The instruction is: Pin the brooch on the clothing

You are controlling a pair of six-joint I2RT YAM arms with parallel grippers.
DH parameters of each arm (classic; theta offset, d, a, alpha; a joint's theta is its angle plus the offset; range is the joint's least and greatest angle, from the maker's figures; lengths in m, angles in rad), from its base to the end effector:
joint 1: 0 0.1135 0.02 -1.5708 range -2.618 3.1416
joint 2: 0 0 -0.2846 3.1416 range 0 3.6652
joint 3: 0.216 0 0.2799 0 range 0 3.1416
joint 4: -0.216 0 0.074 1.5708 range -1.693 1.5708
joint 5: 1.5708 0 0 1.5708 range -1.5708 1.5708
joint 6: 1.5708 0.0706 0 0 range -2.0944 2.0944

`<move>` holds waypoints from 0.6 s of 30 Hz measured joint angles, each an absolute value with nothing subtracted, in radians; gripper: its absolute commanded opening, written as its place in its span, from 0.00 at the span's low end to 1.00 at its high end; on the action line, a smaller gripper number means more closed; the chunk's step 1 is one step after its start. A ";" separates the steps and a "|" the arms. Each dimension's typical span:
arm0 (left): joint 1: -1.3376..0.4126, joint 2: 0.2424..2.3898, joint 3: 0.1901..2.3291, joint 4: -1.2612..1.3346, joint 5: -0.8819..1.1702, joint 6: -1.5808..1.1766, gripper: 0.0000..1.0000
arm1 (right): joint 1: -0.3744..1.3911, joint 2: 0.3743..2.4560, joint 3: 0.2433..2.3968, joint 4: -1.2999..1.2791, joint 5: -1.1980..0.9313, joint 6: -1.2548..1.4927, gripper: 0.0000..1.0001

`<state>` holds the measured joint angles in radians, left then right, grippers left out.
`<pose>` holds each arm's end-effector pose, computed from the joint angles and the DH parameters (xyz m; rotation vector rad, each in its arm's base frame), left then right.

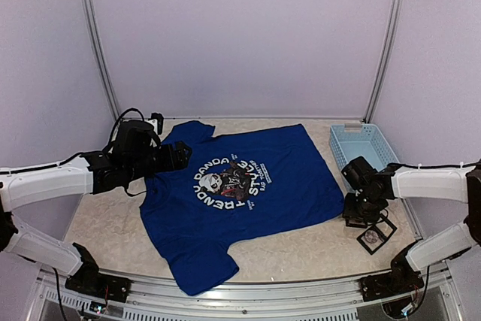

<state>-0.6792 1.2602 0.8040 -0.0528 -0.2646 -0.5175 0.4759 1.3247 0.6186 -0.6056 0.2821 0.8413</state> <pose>0.2676 -0.1923 0.2486 0.0060 2.0930 -0.4606 0.2170 0.0897 0.1207 0.5526 2.7092 -0.0900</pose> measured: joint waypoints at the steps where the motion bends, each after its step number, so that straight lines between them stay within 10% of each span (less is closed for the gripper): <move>1: -0.679 1.260 0.804 -0.052 -0.261 -0.517 0.92 | 0.469 1.328 0.619 -0.595 0.285 0.835 0.61; 13: -0.673 1.261 0.804 -0.052 -0.247 -0.516 0.92 | 0.443 1.354 0.622 -0.567 0.308 0.794 0.62; 18: -0.673 1.261 0.804 -0.052 -0.247 -0.514 0.92 | 0.434 1.367 0.614 -0.543 0.307 0.778 0.48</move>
